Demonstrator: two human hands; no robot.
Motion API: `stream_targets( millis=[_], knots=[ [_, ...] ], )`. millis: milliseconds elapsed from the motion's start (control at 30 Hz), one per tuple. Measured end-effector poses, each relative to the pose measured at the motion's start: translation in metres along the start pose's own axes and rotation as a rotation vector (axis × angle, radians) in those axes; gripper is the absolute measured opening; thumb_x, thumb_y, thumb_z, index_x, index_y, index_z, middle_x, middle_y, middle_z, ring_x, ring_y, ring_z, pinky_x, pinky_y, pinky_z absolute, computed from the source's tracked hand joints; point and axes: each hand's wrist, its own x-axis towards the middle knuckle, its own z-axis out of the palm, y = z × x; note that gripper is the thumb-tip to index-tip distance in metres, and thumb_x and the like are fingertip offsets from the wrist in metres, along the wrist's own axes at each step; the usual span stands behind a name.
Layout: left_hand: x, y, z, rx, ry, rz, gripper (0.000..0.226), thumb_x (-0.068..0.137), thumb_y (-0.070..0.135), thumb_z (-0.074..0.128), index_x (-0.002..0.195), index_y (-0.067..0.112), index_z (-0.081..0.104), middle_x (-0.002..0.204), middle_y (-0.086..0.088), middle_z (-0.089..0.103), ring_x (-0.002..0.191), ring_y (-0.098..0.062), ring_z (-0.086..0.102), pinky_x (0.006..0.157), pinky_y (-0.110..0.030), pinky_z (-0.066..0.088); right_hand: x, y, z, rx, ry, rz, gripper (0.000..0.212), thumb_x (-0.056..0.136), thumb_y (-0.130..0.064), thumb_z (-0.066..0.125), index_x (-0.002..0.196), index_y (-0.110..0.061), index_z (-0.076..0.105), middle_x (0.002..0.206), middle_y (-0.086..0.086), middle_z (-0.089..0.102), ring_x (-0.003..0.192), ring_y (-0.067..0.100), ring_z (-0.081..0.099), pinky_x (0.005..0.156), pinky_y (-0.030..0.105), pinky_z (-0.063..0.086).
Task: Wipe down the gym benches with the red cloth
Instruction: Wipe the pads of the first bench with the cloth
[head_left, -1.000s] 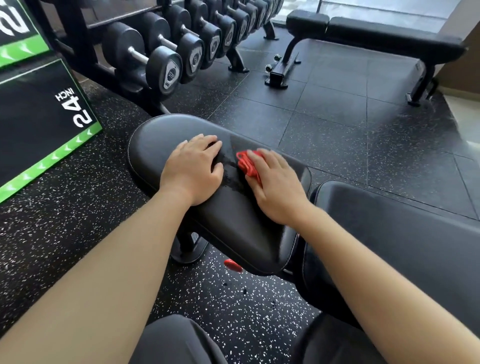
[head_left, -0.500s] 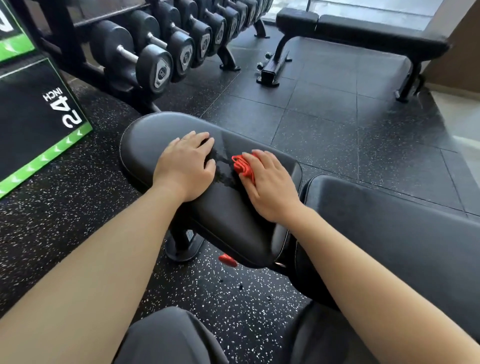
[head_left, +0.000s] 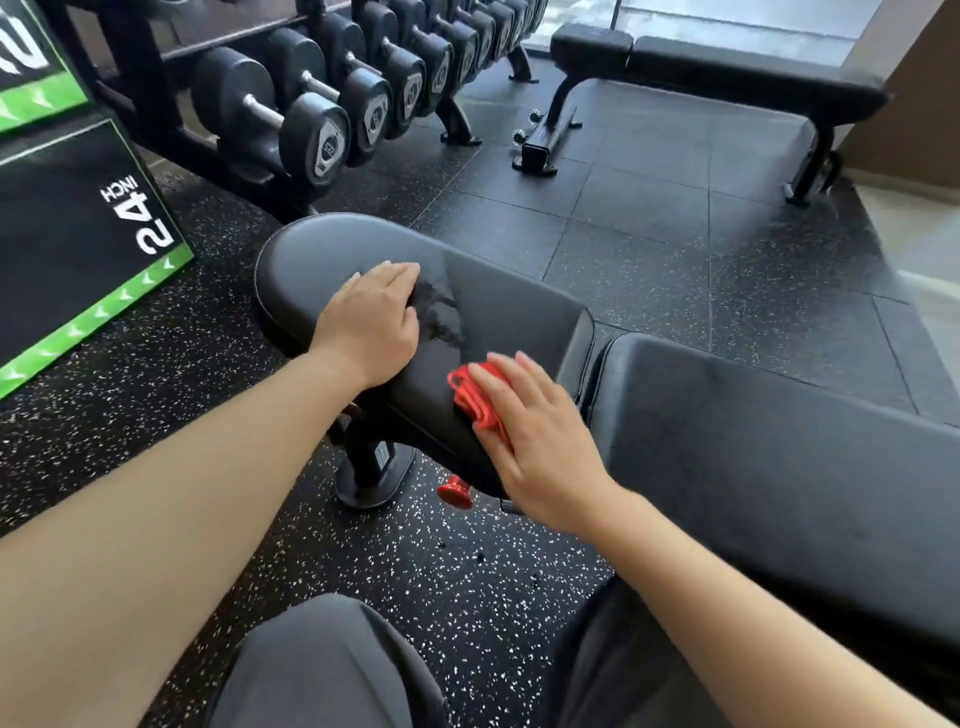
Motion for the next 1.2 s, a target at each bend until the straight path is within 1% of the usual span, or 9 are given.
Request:
stream_targets(
  millis=[100,233,367,467,567,667,867,1033,1200],
  knots=[
    [-0.009,-0.005,-0.001,0.072,0.004,-0.047,0.052,0.096,0.024,0.038,0.146,0.012,0.03,0.155,0.0,0.026,0.145,-0.019,0.015,0.116,-0.044,0.005,-0.01,-0.005,0.003,-0.013,0.004,-0.003,0.053,0.092,-0.042,0.031,0.14,-0.02,0.038,0.146,0.006,0.039,0.137,0.031,0.028,0.109,0.043,0.028],
    [-0.014,-0.001,0.005,0.139,0.012,-0.132,0.053,0.097,0.03,0.031,0.148,0.017,0.024,0.157,0.005,0.018,0.145,-0.014,0.012,0.116,-0.041,0.002,0.024,-0.001,0.003,-0.023,-0.02,0.023,0.059,0.091,-0.047,0.022,0.14,-0.018,0.039,0.145,0.009,0.039,0.136,0.032,0.03,0.11,0.046,0.03],
    [-0.016,-0.002,0.004,0.155,0.008,-0.118,0.054,0.098,0.032,0.03,0.149,0.016,0.022,0.157,0.003,0.017,0.145,-0.014,0.011,0.116,-0.038,0.006,0.05,-0.005,0.007,-0.035,0.004,0.101,0.062,0.09,-0.048,0.019,0.14,-0.017,0.038,0.146,0.01,0.038,0.136,0.032,0.029,0.109,0.048,0.03],
    [-0.016,-0.002,0.004,0.16,-0.005,-0.105,0.054,0.098,0.033,0.028,0.149,0.015,0.021,0.158,0.003,0.015,0.145,-0.015,0.01,0.116,-0.037,0.006,0.033,-0.006,0.004,-0.023,0.015,0.057,0.061,0.09,-0.046,0.021,0.141,-0.017,0.037,0.146,0.008,0.038,0.137,0.031,0.029,0.109,0.045,0.03],
    [-0.014,-0.006,0.003,0.159,-0.041,-0.084,0.056,0.098,0.034,0.028,0.15,0.016,0.018,0.158,0.003,0.012,0.146,-0.014,0.007,0.117,-0.037,0.005,0.002,-0.005,0.002,-0.012,-0.006,0.003,0.058,0.092,-0.046,0.024,0.143,-0.021,0.032,0.15,0.004,0.033,0.14,0.027,0.022,0.113,0.04,0.023],
    [-0.005,-0.016,-0.005,0.111,-0.072,-0.045,0.055,0.098,0.036,0.033,0.148,0.016,0.024,0.157,0.003,0.018,0.145,-0.015,0.01,0.117,-0.037,0.005,0.001,-0.002,0.002,0.011,-0.017,0.0,0.058,0.092,-0.047,0.024,0.143,-0.021,0.033,0.151,0.003,0.031,0.141,0.025,0.021,0.114,0.039,0.021],
    [0.0,-0.019,0.001,0.092,0.066,-0.103,0.051,0.097,0.036,0.035,0.145,0.02,0.034,0.154,0.005,0.028,0.144,-0.016,0.018,0.117,-0.038,0.007,0.064,0.007,0.01,-0.022,0.004,0.032,0.065,0.089,-0.05,0.019,0.142,-0.016,0.035,0.149,0.011,0.034,0.139,0.031,0.026,0.114,0.044,0.024],
    [0.002,-0.021,0.004,0.1,0.085,-0.089,0.051,0.095,0.032,0.037,0.145,0.02,0.034,0.153,0.006,0.029,0.143,-0.016,0.019,0.116,-0.037,0.01,0.131,0.017,0.015,-0.028,0.025,0.049,0.05,0.096,-0.037,0.039,0.14,-0.013,0.037,0.144,0.011,0.039,0.135,0.029,0.03,0.111,0.044,0.026],
    [0.002,-0.022,0.003,0.09,0.109,-0.084,0.05,0.093,0.03,0.041,0.143,0.02,0.038,0.151,0.005,0.034,0.142,-0.017,0.024,0.115,-0.036,0.012,0.189,0.019,0.015,0.009,0.001,0.105,0.048,0.097,-0.037,0.038,0.14,-0.015,0.036,0.141,0.008,0.04,0.131,0.029,0.033,0.108,0.044,0.029]
  ],
)
